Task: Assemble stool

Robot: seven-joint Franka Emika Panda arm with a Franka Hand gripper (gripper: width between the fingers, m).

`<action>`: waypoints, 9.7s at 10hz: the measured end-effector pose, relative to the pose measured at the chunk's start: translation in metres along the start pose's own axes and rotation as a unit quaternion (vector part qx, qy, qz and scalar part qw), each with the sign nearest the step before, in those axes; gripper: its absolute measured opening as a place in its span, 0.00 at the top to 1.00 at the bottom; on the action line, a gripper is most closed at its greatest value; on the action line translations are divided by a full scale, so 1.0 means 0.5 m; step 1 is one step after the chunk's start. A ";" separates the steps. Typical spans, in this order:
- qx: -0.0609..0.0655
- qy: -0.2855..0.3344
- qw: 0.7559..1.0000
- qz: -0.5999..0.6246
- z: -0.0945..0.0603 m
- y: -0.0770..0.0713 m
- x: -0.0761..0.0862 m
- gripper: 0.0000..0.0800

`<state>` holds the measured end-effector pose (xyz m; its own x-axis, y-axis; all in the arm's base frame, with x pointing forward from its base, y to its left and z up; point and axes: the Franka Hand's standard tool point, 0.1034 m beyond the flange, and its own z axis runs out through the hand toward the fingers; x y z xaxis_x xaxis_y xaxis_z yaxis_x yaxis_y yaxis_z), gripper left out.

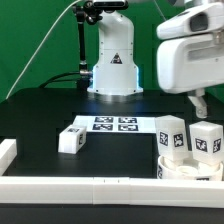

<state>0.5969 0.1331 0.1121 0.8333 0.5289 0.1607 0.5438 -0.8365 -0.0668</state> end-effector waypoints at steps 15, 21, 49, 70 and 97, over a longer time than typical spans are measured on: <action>-0.019 -0.059 0.763 -0.643 0.030 0.045 -0.002 0.19; -0.010 -0.066 0.733 -0.677 0.044 0.051 -0.019 0.32; 0.001 0.050 0.915 0.400 0.045 0.044 -0.023 0.58; 0.078 0.013 0.611 0.788 0.060 0.035 -0.027 0.19; 0.074 -0.027 0.813 0.577 -0.092 0.129 -0.096 0.19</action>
Offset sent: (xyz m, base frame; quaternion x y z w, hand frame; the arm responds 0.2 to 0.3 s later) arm 0.0000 0.0000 0.0000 0.0000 0.0000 -0.1938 0.9810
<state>0.5874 0.0474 0.1454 0.7981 -0.5869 -0.1361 -0.6004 -0.7561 -0.2604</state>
